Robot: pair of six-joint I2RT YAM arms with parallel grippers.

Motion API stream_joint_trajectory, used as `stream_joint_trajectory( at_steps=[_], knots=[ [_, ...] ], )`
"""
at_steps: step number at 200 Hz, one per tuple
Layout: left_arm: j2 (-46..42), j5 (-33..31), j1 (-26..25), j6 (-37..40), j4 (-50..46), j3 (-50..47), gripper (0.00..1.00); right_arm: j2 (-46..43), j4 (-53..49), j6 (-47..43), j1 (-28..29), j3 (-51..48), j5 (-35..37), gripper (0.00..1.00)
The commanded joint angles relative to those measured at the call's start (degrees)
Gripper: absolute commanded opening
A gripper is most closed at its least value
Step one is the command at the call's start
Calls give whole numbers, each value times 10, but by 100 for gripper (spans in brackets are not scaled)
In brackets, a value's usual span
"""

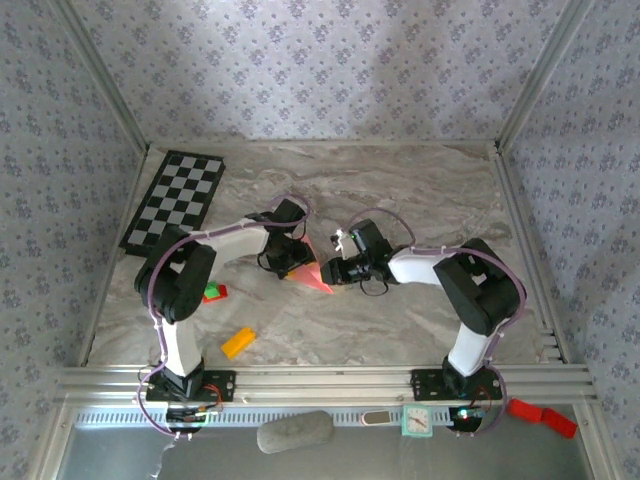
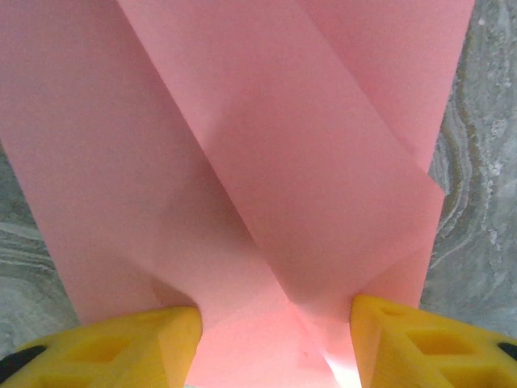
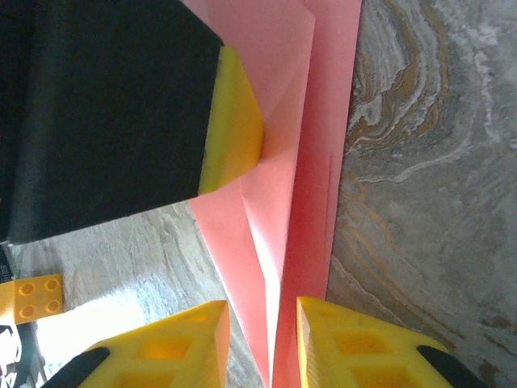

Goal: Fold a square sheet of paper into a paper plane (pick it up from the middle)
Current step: Fourth fold the wing at the center of the table.

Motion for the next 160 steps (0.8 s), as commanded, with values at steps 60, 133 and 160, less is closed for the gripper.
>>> stream_joint_trajectory(
  at_steps=[60,133,160],
  knots=[
    [70,-27,-8,-7,-54,-40,56,32,-33,-13,2,19,18,24],
    [71,-22,-8,-5,-53,-38,57,50,-60,-17,2,27,28,17],
    [58,-21,-8,1,-57,-29,57,54,-73,-21,4,29,34,16]
  ],
)
